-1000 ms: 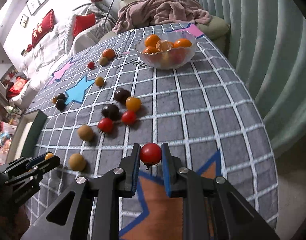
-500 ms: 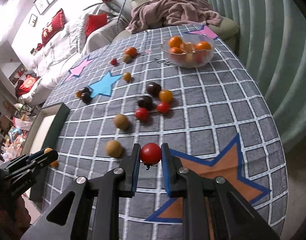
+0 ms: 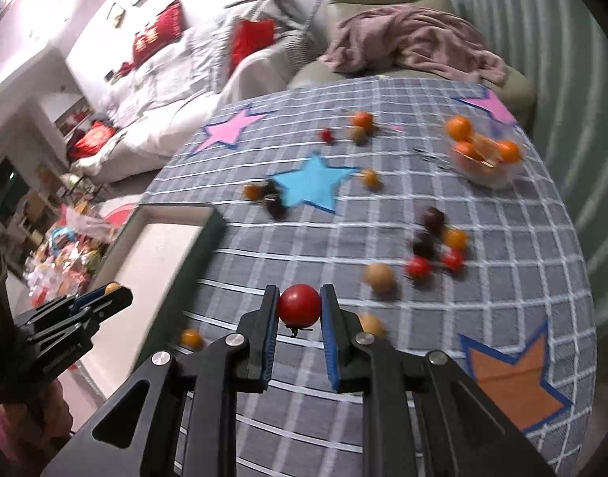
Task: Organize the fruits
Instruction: 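Carry the red tomato in the right tool while the left tool carries the orange tomato to the tray, then open the right tool over the tray while the left tool releases its orange tomato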
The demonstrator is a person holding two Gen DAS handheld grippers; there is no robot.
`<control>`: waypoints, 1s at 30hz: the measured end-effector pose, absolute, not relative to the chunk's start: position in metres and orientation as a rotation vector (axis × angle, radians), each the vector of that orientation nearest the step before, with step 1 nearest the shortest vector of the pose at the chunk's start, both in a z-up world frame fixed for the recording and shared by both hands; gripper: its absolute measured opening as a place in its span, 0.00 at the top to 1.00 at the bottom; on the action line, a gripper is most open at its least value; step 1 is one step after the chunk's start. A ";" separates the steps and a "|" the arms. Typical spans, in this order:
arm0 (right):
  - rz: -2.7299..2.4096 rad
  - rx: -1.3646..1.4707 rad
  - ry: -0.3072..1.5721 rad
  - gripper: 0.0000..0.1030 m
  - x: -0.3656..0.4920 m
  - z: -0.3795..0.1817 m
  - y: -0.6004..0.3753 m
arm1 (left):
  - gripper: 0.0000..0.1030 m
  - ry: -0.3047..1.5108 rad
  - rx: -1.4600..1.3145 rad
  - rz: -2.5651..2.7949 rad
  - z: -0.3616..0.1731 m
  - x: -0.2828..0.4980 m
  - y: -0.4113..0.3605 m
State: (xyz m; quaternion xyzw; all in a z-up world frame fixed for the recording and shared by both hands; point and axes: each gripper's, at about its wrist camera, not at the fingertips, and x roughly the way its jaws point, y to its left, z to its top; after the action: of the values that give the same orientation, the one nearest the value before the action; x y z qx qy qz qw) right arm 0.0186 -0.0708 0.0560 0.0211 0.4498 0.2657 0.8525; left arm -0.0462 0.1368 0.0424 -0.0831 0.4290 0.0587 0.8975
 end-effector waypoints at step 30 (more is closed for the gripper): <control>0.752 -0.211 1.110 0.78 0.057 -0.009 0.158 | 0.78 1.017 -0.187 0.343 -0.029 -0.002 0.252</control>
State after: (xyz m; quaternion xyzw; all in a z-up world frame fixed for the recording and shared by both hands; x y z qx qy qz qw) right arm 0.0575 0.1578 -0.0091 -0.0978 0.5133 0.3477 0.7785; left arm -0.0024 0.2520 -0.0292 -0.0891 0.4838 0.1632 0.8552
